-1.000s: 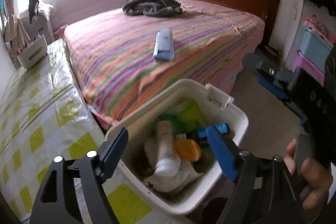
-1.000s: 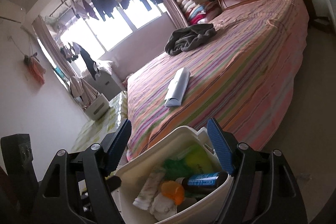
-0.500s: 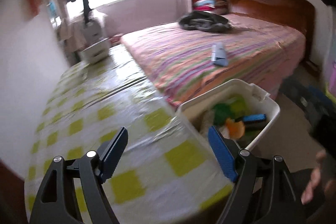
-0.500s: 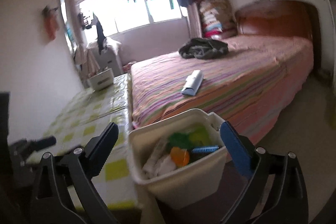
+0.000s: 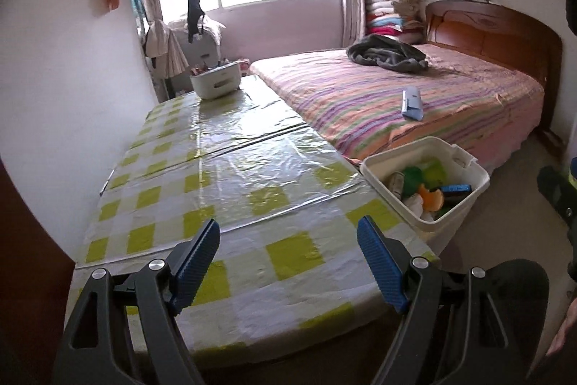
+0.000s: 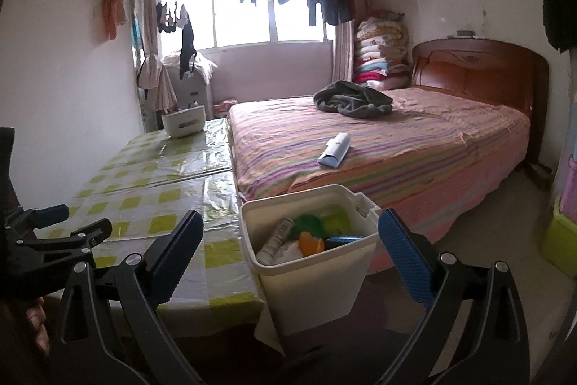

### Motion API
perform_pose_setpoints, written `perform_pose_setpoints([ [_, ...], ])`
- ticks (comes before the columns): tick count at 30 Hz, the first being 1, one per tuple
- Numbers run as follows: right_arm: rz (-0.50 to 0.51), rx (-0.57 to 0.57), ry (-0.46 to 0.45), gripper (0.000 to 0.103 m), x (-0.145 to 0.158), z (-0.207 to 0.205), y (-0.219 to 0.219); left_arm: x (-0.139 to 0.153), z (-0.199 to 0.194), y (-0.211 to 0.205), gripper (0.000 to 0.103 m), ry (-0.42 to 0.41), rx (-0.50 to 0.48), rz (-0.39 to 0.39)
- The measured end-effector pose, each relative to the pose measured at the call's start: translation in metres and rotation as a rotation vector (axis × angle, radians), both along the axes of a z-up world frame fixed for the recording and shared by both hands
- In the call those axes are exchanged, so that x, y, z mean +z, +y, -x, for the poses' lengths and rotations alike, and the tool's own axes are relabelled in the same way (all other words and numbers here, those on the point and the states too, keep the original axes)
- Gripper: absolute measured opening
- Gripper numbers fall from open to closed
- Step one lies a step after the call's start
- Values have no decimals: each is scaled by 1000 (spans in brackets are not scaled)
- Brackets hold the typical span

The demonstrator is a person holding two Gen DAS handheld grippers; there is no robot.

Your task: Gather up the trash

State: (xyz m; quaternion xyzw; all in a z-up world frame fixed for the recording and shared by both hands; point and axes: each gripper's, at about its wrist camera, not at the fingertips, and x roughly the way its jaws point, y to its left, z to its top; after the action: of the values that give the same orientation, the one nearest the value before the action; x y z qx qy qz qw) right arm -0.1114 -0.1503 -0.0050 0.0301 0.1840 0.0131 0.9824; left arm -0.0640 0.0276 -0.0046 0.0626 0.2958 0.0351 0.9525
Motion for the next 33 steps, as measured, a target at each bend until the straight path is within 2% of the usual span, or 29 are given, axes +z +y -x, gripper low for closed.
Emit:
perform_pose_setpoints([
  [8,29,55,19,96,-2,-11,27,1,9,20,76,3,22,38],
  [18,25,59,40,96,-5,-16,23,-4,6,27,77,26,23,68],
  [33,12,65,75,96,-15,-27,22,-16,-5,21,77,71,14,60],
])
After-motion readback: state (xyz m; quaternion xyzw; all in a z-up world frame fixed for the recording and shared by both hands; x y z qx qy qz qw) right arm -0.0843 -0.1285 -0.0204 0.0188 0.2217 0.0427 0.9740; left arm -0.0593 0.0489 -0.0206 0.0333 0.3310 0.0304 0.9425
